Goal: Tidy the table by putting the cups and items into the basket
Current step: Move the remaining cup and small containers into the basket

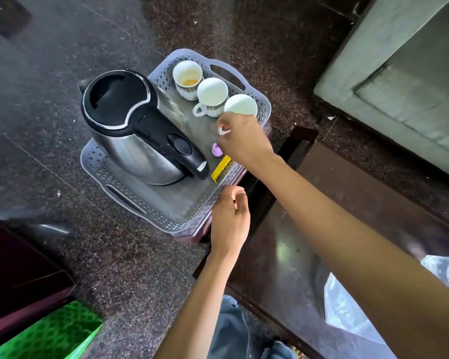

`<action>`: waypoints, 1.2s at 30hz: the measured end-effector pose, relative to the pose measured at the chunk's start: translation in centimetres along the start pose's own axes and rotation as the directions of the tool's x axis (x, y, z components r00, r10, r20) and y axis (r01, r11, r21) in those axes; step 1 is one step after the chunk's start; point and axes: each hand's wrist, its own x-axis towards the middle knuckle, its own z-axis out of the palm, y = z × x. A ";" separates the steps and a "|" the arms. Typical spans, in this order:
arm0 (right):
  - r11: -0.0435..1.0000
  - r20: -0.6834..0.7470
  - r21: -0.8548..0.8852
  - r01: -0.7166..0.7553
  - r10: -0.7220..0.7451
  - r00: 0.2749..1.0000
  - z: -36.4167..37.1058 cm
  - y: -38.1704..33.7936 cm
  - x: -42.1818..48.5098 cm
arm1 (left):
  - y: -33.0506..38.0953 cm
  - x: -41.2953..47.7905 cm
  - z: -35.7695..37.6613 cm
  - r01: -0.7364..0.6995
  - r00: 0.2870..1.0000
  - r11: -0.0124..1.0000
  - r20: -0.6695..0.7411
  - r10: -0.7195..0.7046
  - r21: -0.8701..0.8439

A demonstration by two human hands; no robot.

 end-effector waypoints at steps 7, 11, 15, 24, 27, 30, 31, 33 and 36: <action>0.851 -0.001 0.518 0.087 -0.102 0.995 -1.9 -3.7 -8.3 | -0.6 -0.9 -1.0 0.056 0.998 0.995 -0.012 -0.057 -0.077; 0.954 0.053 0.273 0.125 -0.144 0.988 -0.6 -5.4 -8.7 | -1.5 -1.7 -1.1 0.075 0.997 0.989 0.003 -0.075 -0.131; 0.979 0.018 0.137 0.149 -0.153 0.988 0.3 -6.1 -7.3 | -1.3 -2.7 -1.6 0.051 0.998 0.993 -0.042 -0.056 -0.110; 0.964 0.024 0.155 0.216 -0.223 0.975 1.1 -6.1 -7.8 | -1.9 -4.5 -1.4 0.093 0.995 0.990 -0.020 -0.096 -0.102; 0.958 0.054 0.180 0.223 -0.236 0.970 1.1 -6.1 -8.2 | -2.1 -4.7 -1.5 0.099 0.995 0.990 -0.018 -0.102 -0.097; 0.959 0.067 0.177 0.219 -0.234 0.970 1.3 -6.1 -8.7 | -2.1 -4.8 -1.7 0.133 0.991 0.986 -0.016 -0.135 -0.097; 0.959 0.067 0.184 0.217 -0.233 0.970 1.3 -6.1 -8.8 | -2.1 -4.8 -1.7 0.138 0.990 0.985 -0.020 -0.141 -0.103; 0.956 0.067 0.202 0.214 -0.231 0.971 1.0 -6.1 -9.0 | -2.1 -4.8 -1.7 0.142 0.990 0.984 -0.010 -0.144 -0.106; 0.954 0.074 0.200 0.222 -0.240 0.968 0.7 -6.0 -9.2 | -2.1 -4.6 -1.5 0.165 0.986 0.980 0.016 -0.165 -0.106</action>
